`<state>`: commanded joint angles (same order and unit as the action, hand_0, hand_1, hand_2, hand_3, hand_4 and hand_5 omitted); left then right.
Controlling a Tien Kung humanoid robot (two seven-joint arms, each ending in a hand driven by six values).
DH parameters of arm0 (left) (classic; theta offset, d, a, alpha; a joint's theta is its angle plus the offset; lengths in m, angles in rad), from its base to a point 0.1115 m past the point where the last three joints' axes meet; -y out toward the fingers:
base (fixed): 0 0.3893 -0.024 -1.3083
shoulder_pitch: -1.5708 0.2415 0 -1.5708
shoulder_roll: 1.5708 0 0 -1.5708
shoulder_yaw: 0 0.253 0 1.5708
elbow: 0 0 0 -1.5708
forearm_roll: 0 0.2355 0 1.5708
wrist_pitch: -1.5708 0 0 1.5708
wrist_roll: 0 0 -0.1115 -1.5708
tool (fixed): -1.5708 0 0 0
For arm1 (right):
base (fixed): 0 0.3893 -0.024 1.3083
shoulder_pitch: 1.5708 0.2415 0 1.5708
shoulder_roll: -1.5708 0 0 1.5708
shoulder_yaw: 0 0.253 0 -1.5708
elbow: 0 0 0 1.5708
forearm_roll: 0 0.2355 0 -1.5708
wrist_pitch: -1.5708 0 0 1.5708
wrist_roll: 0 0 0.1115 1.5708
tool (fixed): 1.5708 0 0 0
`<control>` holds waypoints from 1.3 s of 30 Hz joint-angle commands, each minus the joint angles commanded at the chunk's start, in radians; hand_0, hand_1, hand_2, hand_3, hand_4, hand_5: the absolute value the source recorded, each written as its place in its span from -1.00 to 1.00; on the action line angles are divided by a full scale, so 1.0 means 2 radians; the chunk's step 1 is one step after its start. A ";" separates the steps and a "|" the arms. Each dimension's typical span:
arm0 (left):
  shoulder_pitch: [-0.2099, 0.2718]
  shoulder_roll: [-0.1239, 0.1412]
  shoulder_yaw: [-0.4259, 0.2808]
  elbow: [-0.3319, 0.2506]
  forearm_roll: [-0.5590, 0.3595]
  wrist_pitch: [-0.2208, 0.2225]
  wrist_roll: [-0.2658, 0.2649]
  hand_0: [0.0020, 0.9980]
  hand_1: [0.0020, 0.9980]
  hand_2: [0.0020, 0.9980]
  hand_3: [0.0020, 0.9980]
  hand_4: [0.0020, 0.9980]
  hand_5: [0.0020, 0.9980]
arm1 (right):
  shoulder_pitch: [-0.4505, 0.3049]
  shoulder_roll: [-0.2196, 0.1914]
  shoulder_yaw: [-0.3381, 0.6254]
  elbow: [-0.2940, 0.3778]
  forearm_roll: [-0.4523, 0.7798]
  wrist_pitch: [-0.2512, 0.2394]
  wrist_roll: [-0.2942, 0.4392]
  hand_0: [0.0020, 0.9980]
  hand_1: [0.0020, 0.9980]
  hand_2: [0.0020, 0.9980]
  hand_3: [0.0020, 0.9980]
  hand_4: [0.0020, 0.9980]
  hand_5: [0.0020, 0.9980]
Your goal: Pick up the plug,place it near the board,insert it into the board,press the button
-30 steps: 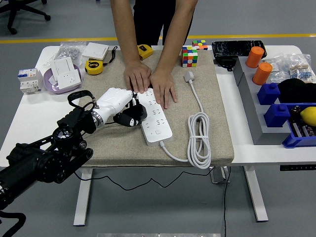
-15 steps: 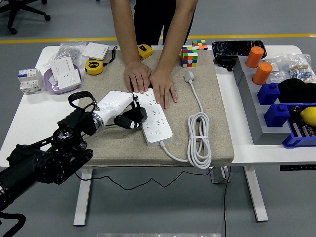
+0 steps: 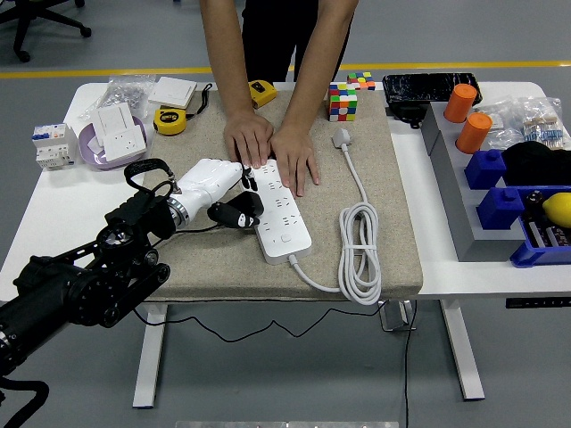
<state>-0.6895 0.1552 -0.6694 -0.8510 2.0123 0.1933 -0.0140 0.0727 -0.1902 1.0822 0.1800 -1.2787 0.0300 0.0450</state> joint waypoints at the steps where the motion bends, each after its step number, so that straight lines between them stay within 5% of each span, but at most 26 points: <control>1: -0.001 0.000 0.000 0.000 0.000 0.000 0.000 0.30 0.43 0.32 0.20 0.92 -0.28 | 0.000 0.000 0.000 0.000 0.000 0.000 0.000 0.90 0.79 0.68 0.69 1.00 0.91; 12: -0.002 0.001 -0.004 -0.009 -0.002 -0.004 0.000 0.31 0.44 0.36 0.23 0.94 -0.26 | 0.001 0.000 0.000 0.000 0.001 0.000 0.000 0.90 0.79 0.68 0.69 1.00 0.90; 25: 0.007 -0.002 -0.053 -0.061 -0.019 -0.007 -0.003 0.33 0.49 0.40 0.28 0.99 -0.19 | 0.001 0.001 0.000 0.000 0.003 -0.001 0.000 0.90 0.79 0.68 0.69 1.00 0.90; 26: 0.010 -0.003 -0.062 -0.069 -0.025 -0.006 -0.004 0.34 0.51 0.43 0.37 1.00 0.02 | 0.001 0.001 0.002 0.000 0.001 -0.001 0.000 0.90 0.79 0.68 0.69 1.00 0.90; 31: 0.050 -0.018 -0.124 -0.131 -0.079 0.015 -0.002 0.34 0.51 0.43 0.37 1.00 0.02 | -0.001 0.002 0.003 0.000 -0.001 -0.001 0.000 0.90 0.79 0.68 0.69 1.00 0.90; 32: 0.064 -0.023 -0.139 -0.148 -0.097 0.019 -0.001 0.53 0.71 0.65 0.58 1.00 0.31 | -0.002 0.002 0.003 0.000 -0.002 -0.001 0.000 0.90 0.79 0.68 0.69 1.00 0.90; 37: 0.130 -0.045 -0.188 -0.231 -0.195 0.037 -0.001 0.53 0.71 0.65 0.58 1.00 0.31 | -0.005 0.003 0.006 0.000 -0.005 0.000 0.000 0.90 0.79 0.68 0.69 1.00 0.90; 38: 0.141 -0.047 -0.192 -0.242 -0.215 0.037 -0.002 0.85 0.96 0.91 0.87 1.00 0.66 | -0.005 0.004 0.006 0.000 -0.006 0.000 0.000 0.90 0.79 0.68 0.69 1.00 0.90; 39: 0.157 -0.051 -0.197 -0.257 -0.238 0.037 -0.002 0.85 0.96 0.91 0.87 1.00 0.66 | -0.006 0.004 0.007 0.000 -0.007 0.000 0.000 0.90 0.79 0.68 0.69 1.00 0.90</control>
<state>-0.3764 0.0523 -1.0635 -1.3650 1.5370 0.2671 -0.0178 0.0612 -0.1826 1.0965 0.1800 -1.2935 0.0295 0.0451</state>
